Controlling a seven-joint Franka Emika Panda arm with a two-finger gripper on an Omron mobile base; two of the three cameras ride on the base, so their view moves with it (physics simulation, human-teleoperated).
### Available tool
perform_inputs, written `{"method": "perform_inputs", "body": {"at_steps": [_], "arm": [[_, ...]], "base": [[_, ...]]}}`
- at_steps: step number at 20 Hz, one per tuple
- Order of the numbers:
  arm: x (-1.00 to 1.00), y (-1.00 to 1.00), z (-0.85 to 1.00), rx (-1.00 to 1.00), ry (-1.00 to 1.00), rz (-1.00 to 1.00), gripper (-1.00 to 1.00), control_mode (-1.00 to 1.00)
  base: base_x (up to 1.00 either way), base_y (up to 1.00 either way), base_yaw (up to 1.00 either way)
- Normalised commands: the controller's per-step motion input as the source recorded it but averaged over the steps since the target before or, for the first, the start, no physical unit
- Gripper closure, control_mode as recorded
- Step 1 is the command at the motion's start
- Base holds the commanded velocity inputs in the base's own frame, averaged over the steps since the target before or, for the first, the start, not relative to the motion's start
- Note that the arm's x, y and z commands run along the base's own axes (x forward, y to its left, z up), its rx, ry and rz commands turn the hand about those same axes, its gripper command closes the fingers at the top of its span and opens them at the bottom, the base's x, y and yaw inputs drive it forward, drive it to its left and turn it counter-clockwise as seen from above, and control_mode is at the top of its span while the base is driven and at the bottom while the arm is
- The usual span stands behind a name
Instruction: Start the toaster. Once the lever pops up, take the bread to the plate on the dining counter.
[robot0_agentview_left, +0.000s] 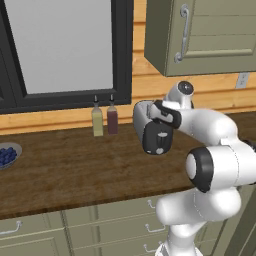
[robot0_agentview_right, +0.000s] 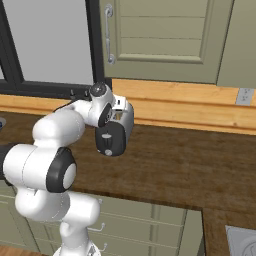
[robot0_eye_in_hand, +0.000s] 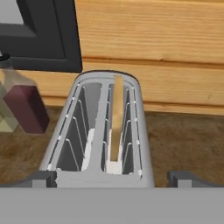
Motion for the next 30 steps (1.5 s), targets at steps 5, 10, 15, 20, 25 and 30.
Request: {"method": "perform_inputs", "body": {"at_steps": [5, 10, 15, 20, 25, 30], "arm": [[0.24, 0.0, -0.04, 0.0, 0.0, 0.02, -1.0, -1.0], [0.24, -0.04, -0.15, 0.0, 0.0, 0.01, -1.0, -1.0], [0.2, -0.12, -0.16, 0.0, 0.0, 0.0, -1.0, -1.0], [0.12, -0.01, -0.13, 0.0, 0.0, 0.01, -1.0, -1.0], [0.12, 0.0, -0.11, 0.0, 0.0, 0.01, -1.0, -1.0], [0.27, 0.0, -0.07, 0.0, 0.0, 0.0, -1.0, -1.0]], "base": [[0.0, 0.0, 0.0], [0.0, 0.0, 0.0], [0.0, 0.0, 0.0], [0.0, 0.0, 0.0], [0.0, 0.0, 0.0], [0.0, 0.0, 0.0]]}}
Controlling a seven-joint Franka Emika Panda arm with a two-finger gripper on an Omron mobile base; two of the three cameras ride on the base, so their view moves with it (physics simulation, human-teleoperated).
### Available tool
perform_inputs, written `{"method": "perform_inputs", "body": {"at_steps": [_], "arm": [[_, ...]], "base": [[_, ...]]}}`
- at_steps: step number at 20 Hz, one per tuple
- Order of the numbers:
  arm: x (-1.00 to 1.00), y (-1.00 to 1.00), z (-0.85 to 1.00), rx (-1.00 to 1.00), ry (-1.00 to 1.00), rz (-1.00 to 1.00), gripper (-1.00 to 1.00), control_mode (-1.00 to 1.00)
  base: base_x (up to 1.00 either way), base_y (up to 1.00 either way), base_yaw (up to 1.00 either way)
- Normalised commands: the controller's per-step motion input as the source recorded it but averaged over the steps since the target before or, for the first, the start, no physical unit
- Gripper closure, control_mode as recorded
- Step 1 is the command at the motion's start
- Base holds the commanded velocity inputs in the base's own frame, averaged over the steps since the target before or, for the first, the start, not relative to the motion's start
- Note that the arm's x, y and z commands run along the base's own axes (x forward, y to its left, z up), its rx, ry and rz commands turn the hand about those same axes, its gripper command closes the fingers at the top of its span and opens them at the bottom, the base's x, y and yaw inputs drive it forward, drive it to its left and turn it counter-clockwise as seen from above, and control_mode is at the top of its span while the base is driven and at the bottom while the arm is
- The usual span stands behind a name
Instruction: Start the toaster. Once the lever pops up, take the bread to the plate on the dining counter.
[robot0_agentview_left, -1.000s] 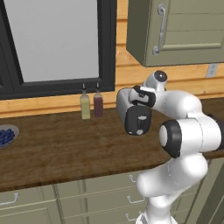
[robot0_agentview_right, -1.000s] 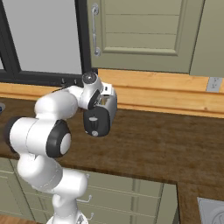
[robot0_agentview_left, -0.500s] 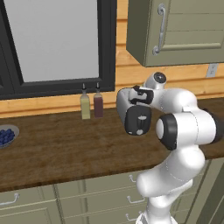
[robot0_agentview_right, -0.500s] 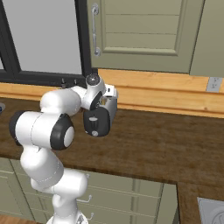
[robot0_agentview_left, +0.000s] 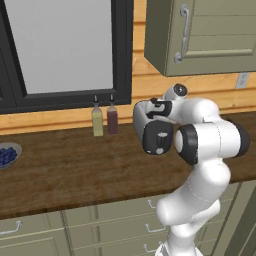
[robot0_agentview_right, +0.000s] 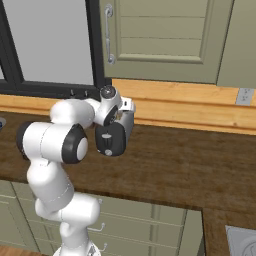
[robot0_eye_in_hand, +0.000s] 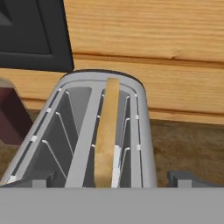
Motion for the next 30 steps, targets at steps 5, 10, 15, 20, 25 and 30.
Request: {"method": "perform_inputs", "body": {"at_steps": [5, 10, 15, 20, 25, 30], "arm": [[0.28, 0.0, -0.07, 0.0, 0.0, 0.0, -1.0, -1.0], [0.2, 0.0, -0.17, 0.0, 0.0, 0.0, -1.0, -1.0], [0.14, 0.0, -0.18, 0.0, 0.0, 0.0, -1.0, -1.0], [0.07, 0.0, -0.15, 0.0, 0.0, 0.0, -1.0, -1.0], [0.0, 0.0, -0.12, 0.0, 0.0, 0.0, 1.0, -1.0], [0.0, 0.0, -0.06, 0.0, 0.0, 0.0, 1.0, -1.0]], "base": [[0.0, 0.0, 0.0], [0.0, 0.0, 0.0], [0.0, 0.0, 0.0], [0.0, 0.0, 0.0], [0.0, 0.0, 0.0], [0.0, 0.0, 0.0]]}}
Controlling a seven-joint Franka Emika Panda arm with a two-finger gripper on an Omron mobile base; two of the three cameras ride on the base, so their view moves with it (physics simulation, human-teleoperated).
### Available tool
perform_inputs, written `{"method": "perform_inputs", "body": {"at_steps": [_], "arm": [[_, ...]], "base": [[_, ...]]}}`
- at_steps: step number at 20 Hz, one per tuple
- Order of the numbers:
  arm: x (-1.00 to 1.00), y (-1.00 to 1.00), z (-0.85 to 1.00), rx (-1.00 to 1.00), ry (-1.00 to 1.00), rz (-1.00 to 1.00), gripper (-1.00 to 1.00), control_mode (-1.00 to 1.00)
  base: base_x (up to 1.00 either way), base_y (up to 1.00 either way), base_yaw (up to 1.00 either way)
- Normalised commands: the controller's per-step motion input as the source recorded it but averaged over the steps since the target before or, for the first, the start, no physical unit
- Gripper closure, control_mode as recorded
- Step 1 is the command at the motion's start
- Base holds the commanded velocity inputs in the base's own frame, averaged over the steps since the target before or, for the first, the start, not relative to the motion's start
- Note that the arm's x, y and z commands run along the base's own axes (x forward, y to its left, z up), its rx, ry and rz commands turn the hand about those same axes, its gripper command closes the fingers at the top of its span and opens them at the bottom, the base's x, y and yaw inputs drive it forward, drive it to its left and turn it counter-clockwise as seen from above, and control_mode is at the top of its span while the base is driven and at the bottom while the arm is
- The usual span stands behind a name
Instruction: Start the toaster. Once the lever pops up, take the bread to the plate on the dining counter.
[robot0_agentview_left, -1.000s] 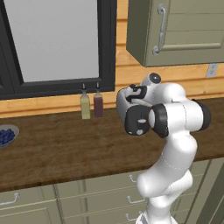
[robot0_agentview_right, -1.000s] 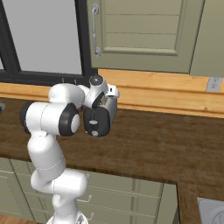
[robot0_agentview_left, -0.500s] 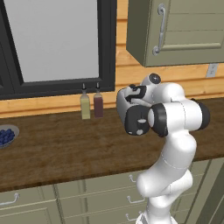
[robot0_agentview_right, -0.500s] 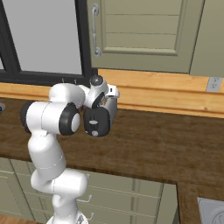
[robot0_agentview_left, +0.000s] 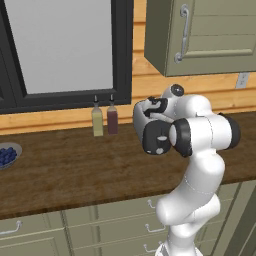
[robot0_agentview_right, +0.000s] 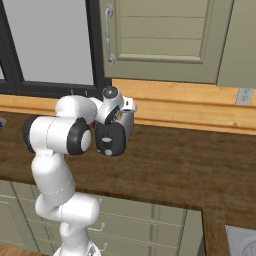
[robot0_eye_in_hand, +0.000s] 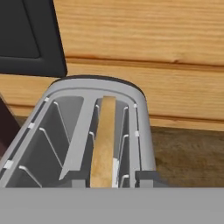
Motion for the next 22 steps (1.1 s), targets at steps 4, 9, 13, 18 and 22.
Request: {"method": "perform_inputs", "body": {"at_steps": [4, 9, 13, 18, 22], "arm": [[0.0, 0.0, 0.0, 0.0, 0.0, 0.0, 1.0, -1.0], [0.0, 0.0, 0.01, 0.0, 0.01, 0.0, 1.0, -1.0], [-0.11, -0.08, 0.38, 0.02, -0.02, 0.0, 1.0, -1.0], [-0.17, -0.14, 0.69, 0.07, -0.01, 0.0, 1.0, -1.0], [-0.2, -0.12, 0.55, 0.04, 0.0, 0.0, 1.0, -1.0]], "base": [[0.0, 0.0, 0.0], [0.0, 0.0, 0.0], [0.0, 0.0, 0.0], [0.0, 0.0, 0.0], [0.0, 0.0, 0.0]]}}
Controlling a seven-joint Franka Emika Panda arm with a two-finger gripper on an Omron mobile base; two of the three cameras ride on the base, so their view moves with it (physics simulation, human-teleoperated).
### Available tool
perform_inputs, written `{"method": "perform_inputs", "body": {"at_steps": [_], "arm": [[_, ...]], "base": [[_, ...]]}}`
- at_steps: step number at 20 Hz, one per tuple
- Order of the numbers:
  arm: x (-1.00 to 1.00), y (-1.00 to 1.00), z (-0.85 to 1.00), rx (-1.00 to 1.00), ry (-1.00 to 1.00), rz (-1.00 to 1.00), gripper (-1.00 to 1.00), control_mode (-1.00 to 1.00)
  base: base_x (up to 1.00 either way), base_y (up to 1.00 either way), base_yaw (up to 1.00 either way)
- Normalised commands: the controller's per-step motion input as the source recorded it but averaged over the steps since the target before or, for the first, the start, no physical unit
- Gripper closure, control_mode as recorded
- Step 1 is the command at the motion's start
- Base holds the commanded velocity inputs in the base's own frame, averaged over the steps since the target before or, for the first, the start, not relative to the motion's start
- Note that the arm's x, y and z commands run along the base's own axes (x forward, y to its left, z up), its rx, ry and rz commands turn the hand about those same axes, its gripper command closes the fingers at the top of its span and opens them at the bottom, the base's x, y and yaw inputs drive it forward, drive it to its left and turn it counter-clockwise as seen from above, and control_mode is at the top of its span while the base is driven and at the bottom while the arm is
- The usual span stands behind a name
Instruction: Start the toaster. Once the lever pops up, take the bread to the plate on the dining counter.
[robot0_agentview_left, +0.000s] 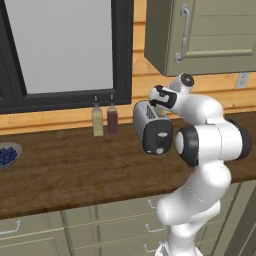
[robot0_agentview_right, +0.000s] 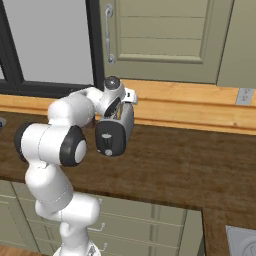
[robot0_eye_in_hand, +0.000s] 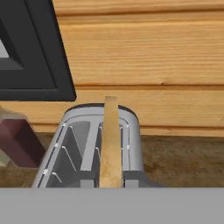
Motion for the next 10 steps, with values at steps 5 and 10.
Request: {"method": "perform_inputs", "body": {"at_steps": [5, 10], "arm": [[-0.37, -0.13, 0.52, 0.0, 0.01, 0.0, 1.0, -1.0], [-0.52, -0.12, 0.55, 0.0, 0.03, 0.0, 1.0, -1.0]], "base": [[0.0, 0.0, 0.0], [0.0, 0.0, 0.0]]}}
